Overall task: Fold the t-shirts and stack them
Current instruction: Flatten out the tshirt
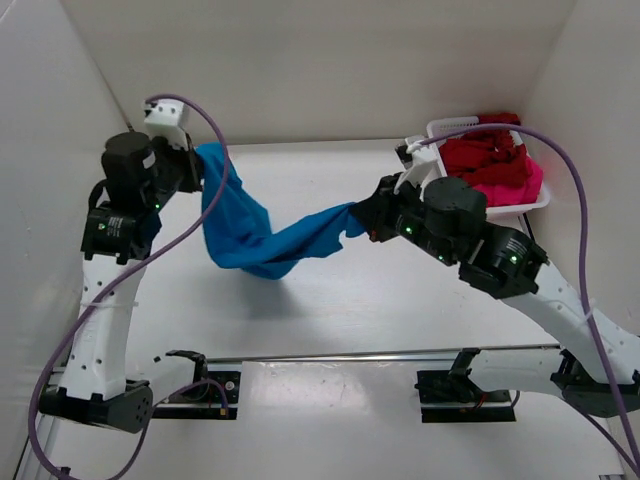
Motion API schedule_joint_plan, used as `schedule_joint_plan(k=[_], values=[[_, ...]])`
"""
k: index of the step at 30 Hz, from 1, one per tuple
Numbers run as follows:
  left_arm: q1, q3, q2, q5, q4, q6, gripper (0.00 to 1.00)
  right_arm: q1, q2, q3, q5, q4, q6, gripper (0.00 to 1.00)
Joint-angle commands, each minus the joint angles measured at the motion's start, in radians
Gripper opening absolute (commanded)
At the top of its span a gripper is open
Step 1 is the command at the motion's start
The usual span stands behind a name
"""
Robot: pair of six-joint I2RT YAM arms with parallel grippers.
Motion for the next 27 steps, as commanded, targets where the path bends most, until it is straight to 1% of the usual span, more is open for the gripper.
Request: schedule_joint_plan(k=[1,2,3,5,6,7,8,9,10,11,12,13,14,15,16,17,18,19,20,21,22,23,24,26,27], values=[[0.036,0.067,0.100,0.033,-0.065,0.000,0.10,0.035,-0.063,-0.011,-0.052,0.135,-0.009,0.00],[0.046,0.093,0.136,0.043,-0.065,0.000,0.10,0.035,-0.063,-0.022,-0.063,0.146,0.003,0.00],[0.046,0.151,0.221,0.043,-0.065,0.000,0.10,0.035,-0.072,-0.052,-0.072,0.155,0.017,0.00],[0.046,0.237,0.333,0.043,-0.065,0.000,0.12,0.035,-0.083,-0.088,-0.072,0.155,0.055,0.00],[0.027,0.341,0.457,0.043,-0.065,0.000,0.13,0.035,-0.092,-0.114,-0.052,0.155,0.071,0.00],[0.011,0.404,0.529,0.023,-0.065,0.000,0.17,0.035,-0.092,-0.123,-0.026,0.164,0.097,0.00],[-0.007,0.468,0.603,0.006,-0.080,0.000,0.26,0.035,-0.092,-0.123,-0.008,0.165,0.110,0.00],[-0.045,0.630,0.769,0.006,-0.115,0.000,0.43,0.026,-0.092,-0.135,0.015,0.165,0.126,0.00],[-0.067,0.732,0.861,-0.026,-0.167,0.000,0.60,0.009,-0.092,-0.136,0.047,0.145,0.181,0.00],[-0.090,0.832,0.948,-0.066,-0.272,0.000,0.93,-0.020,-0.072,-0.136,0.089,0.114,0.227,0.00],[-0.136,0.975,1.078,-0.130,-0.301,0.000,1.00,-0.040,-0.061,-0.111,0.165,0.071,0.273,0.00],[-0.153,1.000,1.108,-0.191,-0.316,0.000,1.00,-0.059,-0.048,-0.094,0.190,-0.025,0.317,0.00],[-0.162,0.991,1.108,-0.259,-0.316,0.000,1.00,-0.090,-0.023,-0.080,0.209,-0.061,0.365,0.00],[-0.153,0.884,1.039,-0.259,-0.284,0.000,1.00,-0.099,-0.023,-0.080,0.218,-0.082,0.365,0.00],[-0.139,0.800,0.976,-0.243,-0.249,0.000,1.00,-0.100,-0.011,-0.080,0.218,-0.096,0.365,0.00],[-0.122,0.709,0.905,-0.182,-0.211,0.000,1.00,-0.113,-0.011,-0.089,0.218,-0.096,0.365,0.00],[-0.090,0.547,0.763,-0.161,-0.178,0.000,1.00,-0.124,-0.011,-0.103,0.218,-0.096,0.374,0.00],[-0.081,0.480,0.699,-0.135,-0.155,0.000,1.00,-0.133,-0.011,-0.131,0.203,-0.096,0.374,0.00],[-0.081,0.421,0.641,-0.126,-0.155,0.000,1.00,-0.133,-0.011,-0.145,0.203,-0.096,0.385,0.00],[-0.081,0.288,0.584,-0.126,-0.155,0.000,1.00,-0.142,-0.011,-0.157,0.193,-0.096,0.385,0.00],[-0.081,0.215,0.481,-0.126,-0.173,0.000,1.00,-0.143,-0.011,-0.180,0.193,-0.096,0.396,0.00],[-0.090,0.148,0.435,-0.135,-0.205,0.000,0.99,-0.152,-0.011,-0.191,0.184,-0.096,0.396,0.00],[-0.079,0.032,0.379,-0.125,-0.230,0.000,0.97,-0.152,-0.011,-0.209,0.184,-0.096,0.396,0.00],[-0.061,-0.064,0.352,-0.054,-0.296,0.000,0.95,-0.152,-0.011,-0.229,0.184,-0.096,0.396,0.00],[-0.052,-0.142,0.352,-0.034,-0.305,0.000,0.94,-0.152,-0.011,-0.247,0.184,-0.096,0.396,0.00]])
